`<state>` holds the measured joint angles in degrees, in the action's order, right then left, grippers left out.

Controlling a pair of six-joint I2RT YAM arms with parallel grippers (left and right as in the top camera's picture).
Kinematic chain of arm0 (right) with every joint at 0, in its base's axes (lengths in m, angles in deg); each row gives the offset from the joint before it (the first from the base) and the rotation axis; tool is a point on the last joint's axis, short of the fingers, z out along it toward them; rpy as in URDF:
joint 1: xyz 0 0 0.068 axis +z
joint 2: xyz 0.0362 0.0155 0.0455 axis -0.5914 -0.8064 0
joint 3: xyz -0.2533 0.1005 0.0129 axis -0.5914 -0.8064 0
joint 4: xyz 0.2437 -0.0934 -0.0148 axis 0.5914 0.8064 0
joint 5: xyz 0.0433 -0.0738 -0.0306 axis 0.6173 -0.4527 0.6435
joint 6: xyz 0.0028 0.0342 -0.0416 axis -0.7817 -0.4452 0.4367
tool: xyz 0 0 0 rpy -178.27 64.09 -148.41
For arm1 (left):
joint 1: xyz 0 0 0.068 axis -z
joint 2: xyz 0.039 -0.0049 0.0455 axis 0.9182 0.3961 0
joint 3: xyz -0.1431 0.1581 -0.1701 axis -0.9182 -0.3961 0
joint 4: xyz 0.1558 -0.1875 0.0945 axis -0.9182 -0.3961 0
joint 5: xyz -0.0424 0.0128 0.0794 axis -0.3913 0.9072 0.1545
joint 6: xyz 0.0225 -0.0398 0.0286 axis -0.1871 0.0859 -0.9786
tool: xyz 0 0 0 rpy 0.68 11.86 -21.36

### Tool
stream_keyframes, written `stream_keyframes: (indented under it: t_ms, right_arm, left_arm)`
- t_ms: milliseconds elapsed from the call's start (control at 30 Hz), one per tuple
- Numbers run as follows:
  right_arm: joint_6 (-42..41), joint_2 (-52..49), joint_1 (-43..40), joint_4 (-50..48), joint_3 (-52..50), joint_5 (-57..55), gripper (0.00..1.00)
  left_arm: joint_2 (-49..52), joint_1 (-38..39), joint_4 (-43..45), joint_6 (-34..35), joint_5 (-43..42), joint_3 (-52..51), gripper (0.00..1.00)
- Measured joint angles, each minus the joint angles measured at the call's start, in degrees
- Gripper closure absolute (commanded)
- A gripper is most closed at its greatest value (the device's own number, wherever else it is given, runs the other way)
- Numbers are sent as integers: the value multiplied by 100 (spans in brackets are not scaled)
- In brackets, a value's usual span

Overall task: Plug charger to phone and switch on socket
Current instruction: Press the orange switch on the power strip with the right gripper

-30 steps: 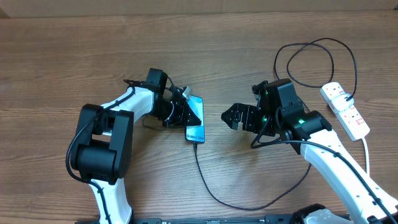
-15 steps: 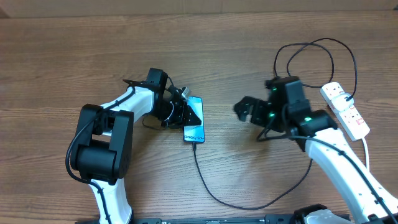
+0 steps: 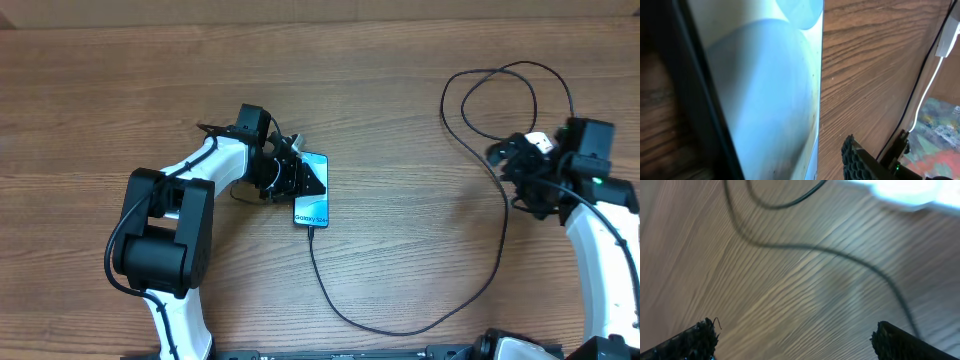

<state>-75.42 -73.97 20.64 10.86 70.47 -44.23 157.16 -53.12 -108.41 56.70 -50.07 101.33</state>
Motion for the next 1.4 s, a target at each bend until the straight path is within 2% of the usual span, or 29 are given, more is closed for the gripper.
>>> stream_keyframes:
  t_ms: [200,300,400,500,700,833,967,1133,1400]
  right_arm:
    - [-11,0,-328,-7,0,-704,0]
    - [-20,-2,-402,-136,0,-1069,7]
    - [-46,-70,-459,-326,7,-1384,26]
    - [-39,-350,-570,-459,13,-1606,32]
    - [-39,-1095,-920,-638,13,-1751,33]
    - [-42,-1255,-1180,-914,13,-1757,36]
    - [-11,-1255,-1388,-1276,13,-1770,39]
    - [205,-1261,-1436,-1729,13,-1786,51]
    - [479,-1445,-1436,-2170,13,-1805,51]
  left_arm:
    - [-39,0,-98,2,201,26,56]
    - [-70,0,-203,0,348,50,53]
    - [-114,0,-334,0,514,81,52]
    - [-140,0,-428,0,656,107,51]
    - [-168,0,-455,2,763,111,50]
    - [-177,0,-463,0,772,116,44]
    - [-192,0,-498,2,796,140,43]
    - [-205,0,-577,2,909,160,41]
    - [-275,0,-688,271,1228,199,32]
